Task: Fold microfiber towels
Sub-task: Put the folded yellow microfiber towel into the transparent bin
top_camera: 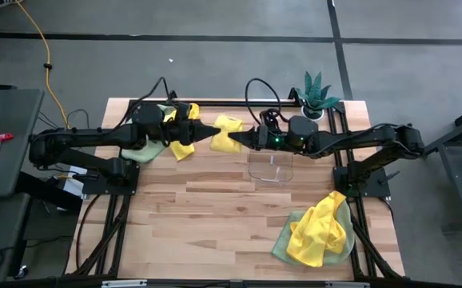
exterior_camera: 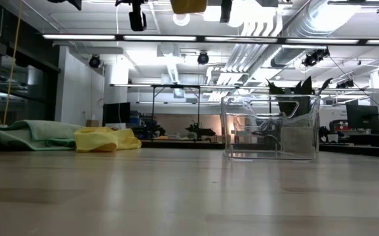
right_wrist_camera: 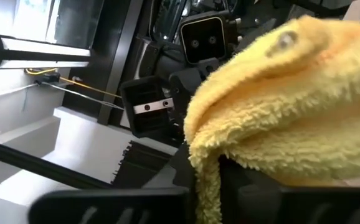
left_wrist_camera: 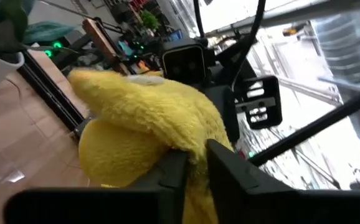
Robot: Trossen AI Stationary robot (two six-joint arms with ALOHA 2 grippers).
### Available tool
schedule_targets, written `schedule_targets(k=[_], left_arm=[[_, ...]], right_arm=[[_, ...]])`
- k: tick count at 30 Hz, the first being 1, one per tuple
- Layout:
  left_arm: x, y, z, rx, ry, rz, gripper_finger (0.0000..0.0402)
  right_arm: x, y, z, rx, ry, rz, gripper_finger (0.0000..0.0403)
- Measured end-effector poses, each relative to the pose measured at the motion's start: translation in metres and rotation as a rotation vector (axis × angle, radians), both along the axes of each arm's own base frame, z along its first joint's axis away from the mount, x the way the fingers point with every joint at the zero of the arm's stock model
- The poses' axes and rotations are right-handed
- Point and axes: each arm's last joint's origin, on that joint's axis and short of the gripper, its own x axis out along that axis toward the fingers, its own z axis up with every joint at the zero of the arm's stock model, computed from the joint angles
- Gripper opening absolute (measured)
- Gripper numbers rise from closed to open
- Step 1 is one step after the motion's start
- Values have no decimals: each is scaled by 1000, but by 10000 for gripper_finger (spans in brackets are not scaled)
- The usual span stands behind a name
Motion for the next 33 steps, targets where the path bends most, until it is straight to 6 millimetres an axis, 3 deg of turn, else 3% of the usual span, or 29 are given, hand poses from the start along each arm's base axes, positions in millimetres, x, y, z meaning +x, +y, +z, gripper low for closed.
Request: schedule_targets(k=[5, 11, 16, 19, 22, 28, 33], left_arm=[[-18, 12, 11, 52, -33, -7, 124], [-58, 25, 25, 119, -16, 89, 182], [-88, 17, 30, 187, 55, 146, 200], [-98, 8, 30, 204, 94, 150, 201], [-102, 1, 29, 210, 113, 170, 201], [-102, -7, 31, 214, 101, 176, 198], [-99, -11, 31, 215, 99, 150, 198]], right_arm=[[-19, -9, 12, -75, 47, -33, 5], [-70, -19, 18, -208, 319, -76, 3], [-113, -17, -13, -237, 809, -73, 2], [-125, -15, -30, -243, 1046, -89, 2], [-117, -17, -39, -278, 1110, -84, 1], [-77, -35, -73, -377, 1222, -43, 1], [-43, -58, -96, -432, 1155, -24, 0]])
